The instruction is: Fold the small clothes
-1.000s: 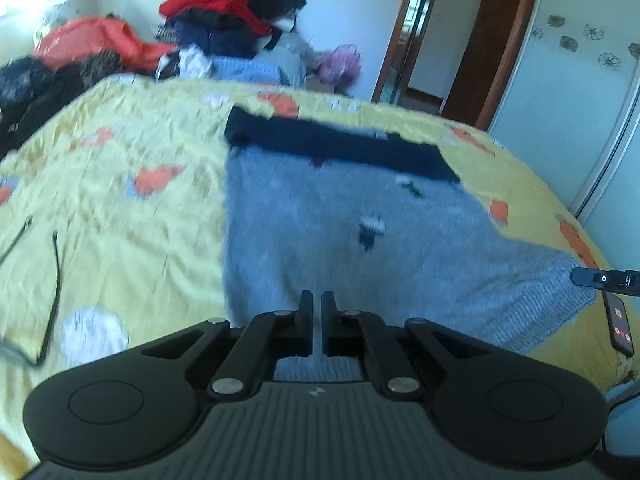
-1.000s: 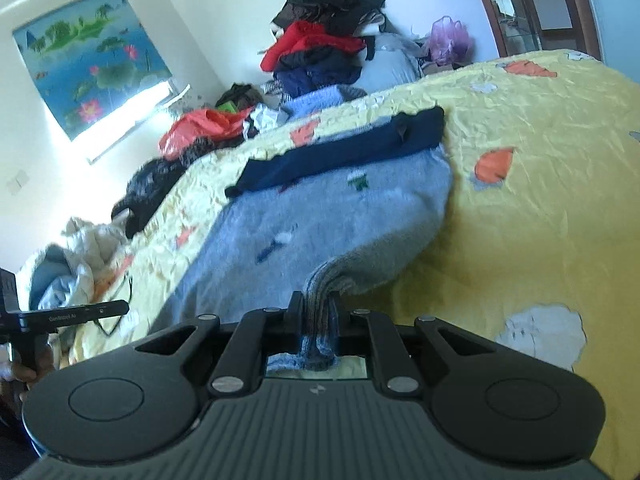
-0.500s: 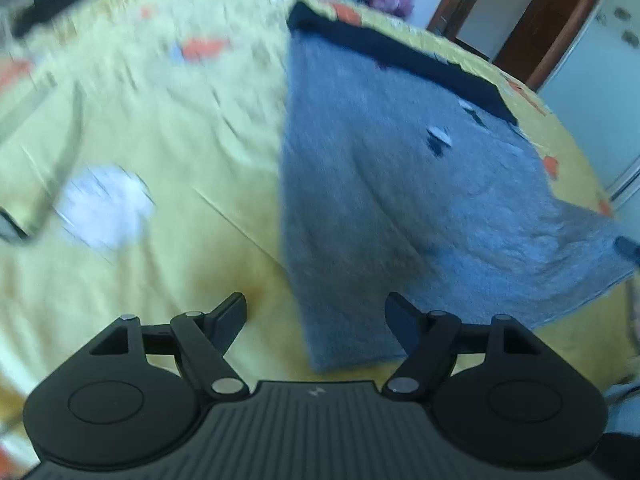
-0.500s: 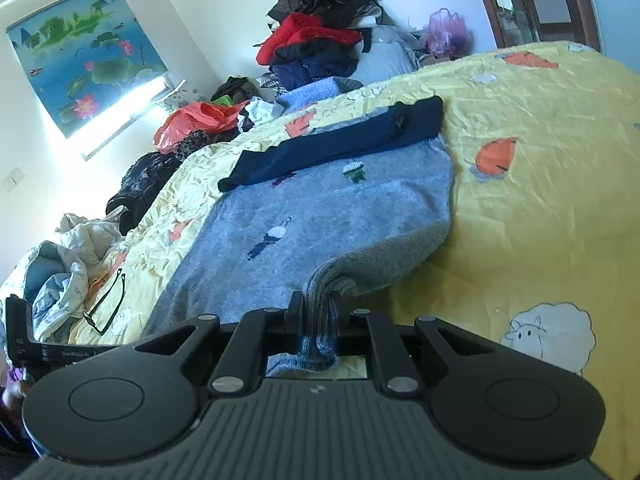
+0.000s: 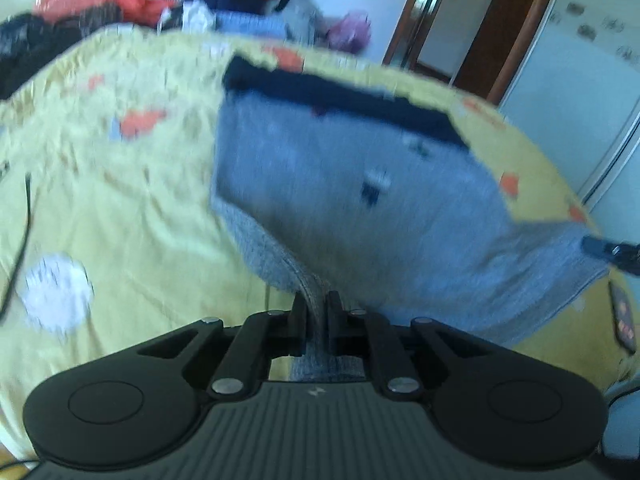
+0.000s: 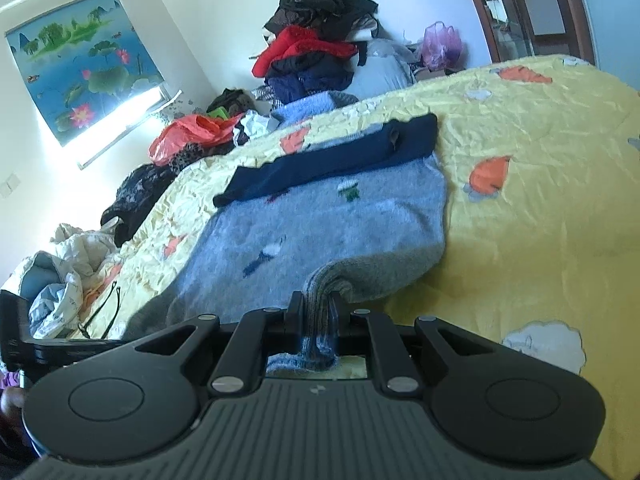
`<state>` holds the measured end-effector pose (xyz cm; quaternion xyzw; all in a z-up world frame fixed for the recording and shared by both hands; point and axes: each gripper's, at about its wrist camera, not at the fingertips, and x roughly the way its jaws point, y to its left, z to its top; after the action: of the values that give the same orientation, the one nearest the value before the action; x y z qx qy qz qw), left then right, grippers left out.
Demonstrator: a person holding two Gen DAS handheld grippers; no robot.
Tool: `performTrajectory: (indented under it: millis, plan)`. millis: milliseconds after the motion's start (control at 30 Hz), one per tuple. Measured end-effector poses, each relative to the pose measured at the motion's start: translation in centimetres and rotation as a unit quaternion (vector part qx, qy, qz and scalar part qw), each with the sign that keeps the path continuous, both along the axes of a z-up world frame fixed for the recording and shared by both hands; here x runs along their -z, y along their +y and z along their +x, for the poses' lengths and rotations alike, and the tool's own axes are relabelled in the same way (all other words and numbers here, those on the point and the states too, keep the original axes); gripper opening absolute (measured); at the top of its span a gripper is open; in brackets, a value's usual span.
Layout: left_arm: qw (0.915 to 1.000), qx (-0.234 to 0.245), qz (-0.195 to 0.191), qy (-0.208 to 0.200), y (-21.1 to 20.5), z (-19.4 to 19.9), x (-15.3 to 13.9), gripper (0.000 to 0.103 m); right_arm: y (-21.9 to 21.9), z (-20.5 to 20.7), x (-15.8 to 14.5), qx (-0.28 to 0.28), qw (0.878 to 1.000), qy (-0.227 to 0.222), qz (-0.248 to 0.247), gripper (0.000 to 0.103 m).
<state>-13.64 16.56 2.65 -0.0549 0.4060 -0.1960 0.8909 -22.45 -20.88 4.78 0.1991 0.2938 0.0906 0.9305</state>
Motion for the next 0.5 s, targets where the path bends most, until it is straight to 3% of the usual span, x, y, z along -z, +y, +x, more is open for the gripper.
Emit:
performTrajectory:
  millis: [233,433,500]
  plan:
    - [0.9970,-0.021,-0.038,-0.064,0.2,3.3,-5.4,0.008,-0.8,2.8,-2.0,0.023,0.999,-0.045,0.001,0.021]
    - [0.9950,-0.052,-0.032,-0.079,-2.1,7.8,-6.9,0.008,-1.7,6.3,-2.1,0.046,0.997,-0.054,-0.008,0.021]
    - [0.9936,-0.062,-0.013,-0.093,-3.2,9.2,-7.1,0.008,-1.6,7.8,-2.1,0.055,0.997,-0.054,-0.025,0.021]
